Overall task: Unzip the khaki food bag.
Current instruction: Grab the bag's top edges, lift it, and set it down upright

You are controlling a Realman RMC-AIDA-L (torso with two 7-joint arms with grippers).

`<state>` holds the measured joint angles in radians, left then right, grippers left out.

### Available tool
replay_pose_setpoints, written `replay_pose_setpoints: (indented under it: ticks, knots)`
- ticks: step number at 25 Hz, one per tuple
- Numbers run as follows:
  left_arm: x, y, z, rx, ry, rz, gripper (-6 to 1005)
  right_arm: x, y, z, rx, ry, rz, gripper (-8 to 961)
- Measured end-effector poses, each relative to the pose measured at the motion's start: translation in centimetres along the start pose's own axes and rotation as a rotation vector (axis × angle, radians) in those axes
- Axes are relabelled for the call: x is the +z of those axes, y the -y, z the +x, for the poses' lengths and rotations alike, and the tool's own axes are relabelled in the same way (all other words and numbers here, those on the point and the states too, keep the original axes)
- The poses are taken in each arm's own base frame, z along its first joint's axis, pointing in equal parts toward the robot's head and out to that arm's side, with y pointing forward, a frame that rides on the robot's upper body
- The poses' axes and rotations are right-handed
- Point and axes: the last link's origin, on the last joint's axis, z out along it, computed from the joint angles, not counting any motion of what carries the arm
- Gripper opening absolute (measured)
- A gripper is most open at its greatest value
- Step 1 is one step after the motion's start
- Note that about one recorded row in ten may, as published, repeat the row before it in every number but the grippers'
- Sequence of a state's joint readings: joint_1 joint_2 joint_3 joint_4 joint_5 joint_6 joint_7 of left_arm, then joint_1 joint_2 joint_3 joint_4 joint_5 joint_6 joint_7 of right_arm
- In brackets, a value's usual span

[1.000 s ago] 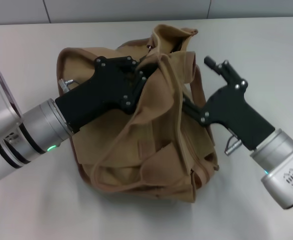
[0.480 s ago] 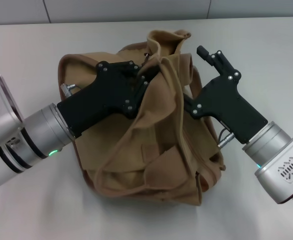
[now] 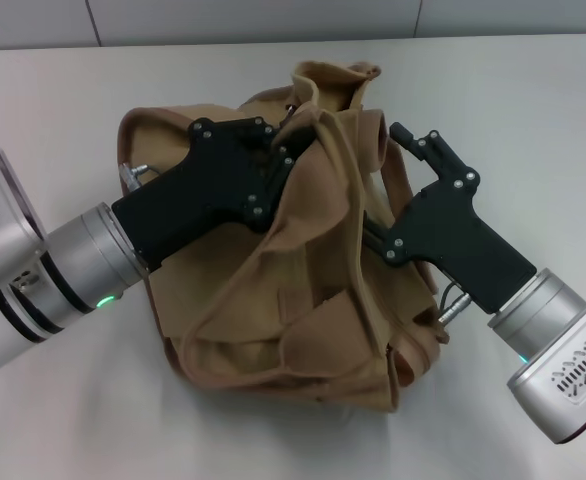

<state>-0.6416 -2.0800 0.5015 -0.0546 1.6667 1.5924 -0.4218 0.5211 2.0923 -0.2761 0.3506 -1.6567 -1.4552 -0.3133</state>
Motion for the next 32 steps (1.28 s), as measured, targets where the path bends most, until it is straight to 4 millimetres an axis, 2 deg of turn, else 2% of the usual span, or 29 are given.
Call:
replay_pose_setpoints:
  ticks: [9,16,29,32]
  knots:
    - [0.1,-0.4,-0.2,0.005,0.005,-0.010,39,1.0,-0.1,-0.6,0.007,0.026,-0.008,815]
    - [0.1,-0.7,-0.2,0.006,0.001,-0.016,40,2.0,0.5,-0.5,0.062,-0.003,0.070,815]
    - [0.2,-0.6,-0.2,0.007,0.000,-0.013,40,2.1,-0.6,-0.7,0.058,0.007,0.003,816]
    - [0.2,-0.6,-0.2,0.006,0.000,-0.012,38,2.1,-0.7,-0.7,0.054,0.004,-0.004,785]
